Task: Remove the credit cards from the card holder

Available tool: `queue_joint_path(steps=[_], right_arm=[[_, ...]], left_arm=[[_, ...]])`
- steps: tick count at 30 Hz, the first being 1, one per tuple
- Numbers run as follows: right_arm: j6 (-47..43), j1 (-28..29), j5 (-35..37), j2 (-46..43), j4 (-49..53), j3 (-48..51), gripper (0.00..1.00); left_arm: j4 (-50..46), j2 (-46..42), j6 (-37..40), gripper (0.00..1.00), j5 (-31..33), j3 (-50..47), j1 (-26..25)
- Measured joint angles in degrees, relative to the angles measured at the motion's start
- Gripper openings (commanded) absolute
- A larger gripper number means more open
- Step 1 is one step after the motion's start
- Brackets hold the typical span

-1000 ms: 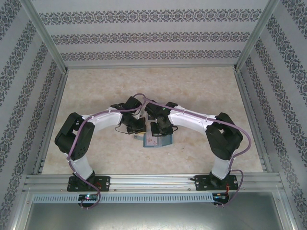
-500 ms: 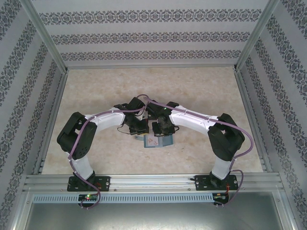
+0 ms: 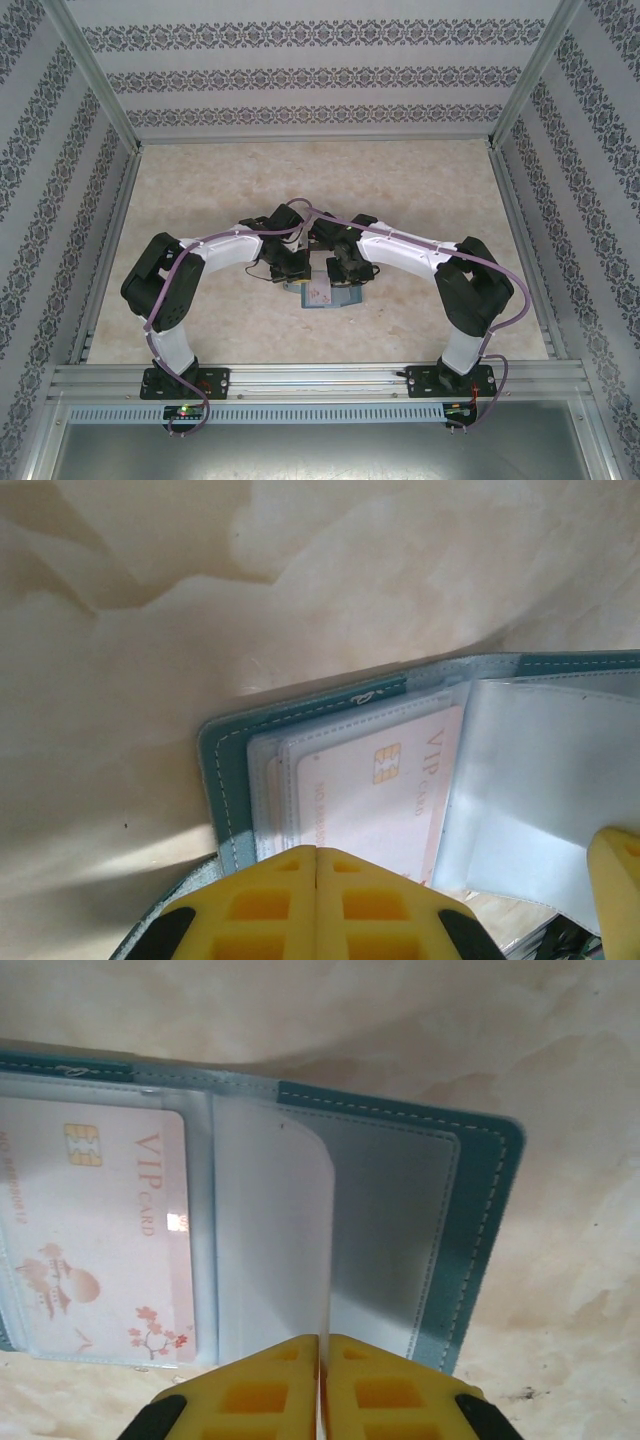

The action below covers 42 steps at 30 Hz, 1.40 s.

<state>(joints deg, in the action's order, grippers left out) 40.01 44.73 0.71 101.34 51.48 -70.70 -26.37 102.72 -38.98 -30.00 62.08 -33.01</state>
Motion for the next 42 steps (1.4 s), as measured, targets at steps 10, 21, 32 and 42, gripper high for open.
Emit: queue_joint_path(steps=[10, 21, 32, 42], right_arm=[[-1.42, -0.11, 3.19, 1.25, 1.64, 0.0, 0.32], [-1.46, -3.56, 2.1, 1.2, -0.11, 4.24, 0.34], [-1.44, -4.87, -3.54, -0.35, -5.11, 6.62, 0.18], [-1.9, -4.87, -3.02, -0.46, -4.35, 6.34, 0.23]], left_arm=[[-0.07, 0.02, 0.0, 0.0, 0.02, 0.0, 0.02], [-0.17, 0.0, 0.0, 0.0, 0.02, 0.0, 0.0], [-0.22, 0.0, 0.0, 0.0, 0.04, 0.04, 0.0], [-0.24, 0.0, -0.02, 0.0, 0.02, 0.28, -0.07]])
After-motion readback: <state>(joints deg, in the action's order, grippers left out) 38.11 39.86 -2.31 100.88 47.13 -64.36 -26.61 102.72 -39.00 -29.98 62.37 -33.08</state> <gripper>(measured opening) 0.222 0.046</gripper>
